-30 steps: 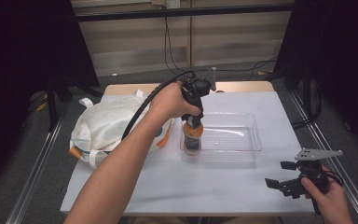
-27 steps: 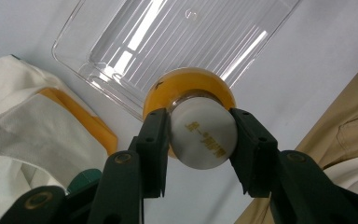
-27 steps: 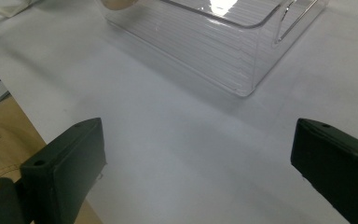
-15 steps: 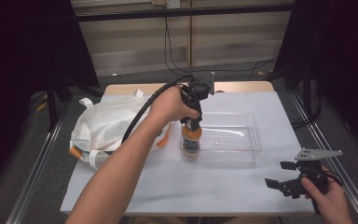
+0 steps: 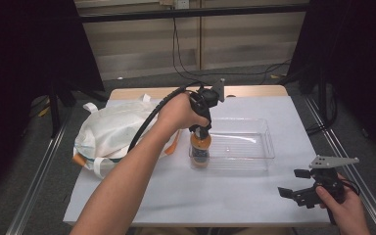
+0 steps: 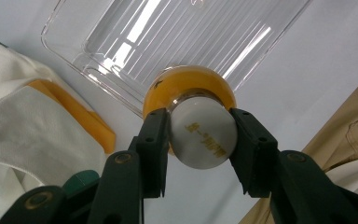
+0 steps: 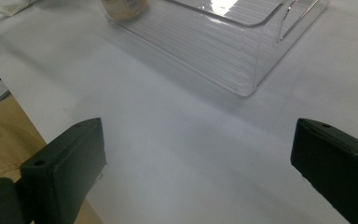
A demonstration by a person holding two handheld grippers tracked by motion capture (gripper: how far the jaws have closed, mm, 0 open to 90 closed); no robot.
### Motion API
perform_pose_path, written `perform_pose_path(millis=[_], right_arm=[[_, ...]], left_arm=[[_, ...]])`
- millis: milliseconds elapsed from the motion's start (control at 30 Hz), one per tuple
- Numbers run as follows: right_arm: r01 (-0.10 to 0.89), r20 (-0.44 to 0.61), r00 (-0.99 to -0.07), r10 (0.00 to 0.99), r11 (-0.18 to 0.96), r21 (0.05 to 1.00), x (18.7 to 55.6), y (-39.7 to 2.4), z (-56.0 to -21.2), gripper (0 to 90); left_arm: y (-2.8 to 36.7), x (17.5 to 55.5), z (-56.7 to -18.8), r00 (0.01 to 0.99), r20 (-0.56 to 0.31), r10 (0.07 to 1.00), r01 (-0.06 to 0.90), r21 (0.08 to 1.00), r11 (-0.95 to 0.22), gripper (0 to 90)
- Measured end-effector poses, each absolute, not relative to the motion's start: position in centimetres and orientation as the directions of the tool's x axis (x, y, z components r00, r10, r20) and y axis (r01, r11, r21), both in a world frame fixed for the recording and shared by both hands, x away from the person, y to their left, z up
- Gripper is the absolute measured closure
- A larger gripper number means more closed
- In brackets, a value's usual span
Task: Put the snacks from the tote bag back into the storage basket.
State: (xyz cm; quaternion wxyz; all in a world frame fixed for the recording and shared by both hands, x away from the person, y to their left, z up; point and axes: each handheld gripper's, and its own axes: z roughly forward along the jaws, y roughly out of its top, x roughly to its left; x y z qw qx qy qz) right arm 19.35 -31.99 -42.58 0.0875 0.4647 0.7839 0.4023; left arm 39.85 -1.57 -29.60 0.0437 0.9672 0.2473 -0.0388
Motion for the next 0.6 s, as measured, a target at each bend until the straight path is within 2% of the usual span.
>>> perform_pose_path(millis=[600], right_arm=[[0.660,0.236,-0.555,0.798,0.250,0.708,19.41,-31.88,-42.64,2.6]], left_arm=[[-1.23,40.05,-29.84,0.863,-0.120,0.491,0.500,0.067,-0.863,59.0]])
